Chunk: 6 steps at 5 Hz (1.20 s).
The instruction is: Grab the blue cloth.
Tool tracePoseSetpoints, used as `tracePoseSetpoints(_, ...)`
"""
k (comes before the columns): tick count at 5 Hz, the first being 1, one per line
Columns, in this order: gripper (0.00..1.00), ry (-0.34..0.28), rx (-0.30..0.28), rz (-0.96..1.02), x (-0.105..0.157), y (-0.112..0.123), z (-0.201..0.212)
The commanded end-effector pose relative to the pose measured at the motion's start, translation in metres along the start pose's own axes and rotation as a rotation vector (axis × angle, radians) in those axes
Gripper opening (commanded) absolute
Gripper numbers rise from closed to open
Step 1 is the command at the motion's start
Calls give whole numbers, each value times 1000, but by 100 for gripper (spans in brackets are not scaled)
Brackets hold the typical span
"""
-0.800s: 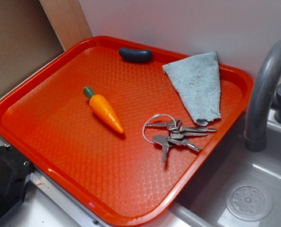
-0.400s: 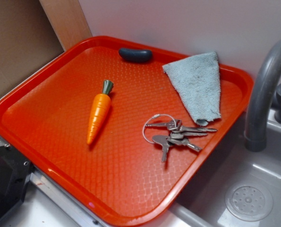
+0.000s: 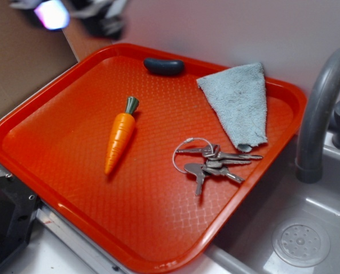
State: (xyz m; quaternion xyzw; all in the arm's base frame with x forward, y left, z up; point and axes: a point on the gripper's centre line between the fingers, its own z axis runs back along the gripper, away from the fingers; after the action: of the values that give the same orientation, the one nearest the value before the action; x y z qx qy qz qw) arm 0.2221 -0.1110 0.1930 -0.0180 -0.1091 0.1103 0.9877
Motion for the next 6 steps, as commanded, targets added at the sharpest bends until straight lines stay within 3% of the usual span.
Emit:
tracePoseSetpoints(1,100,-13,-429,49,36,-43,-34)
tracePoseSetpoints(4,100,-13,-429,49,36,-43,-34)
tracePoseSetpoints(5,100,-128,-295,20,47,-46,-79)
tracePoseSetpoints(6,100,-154,-233,-4,68,-59,-116)
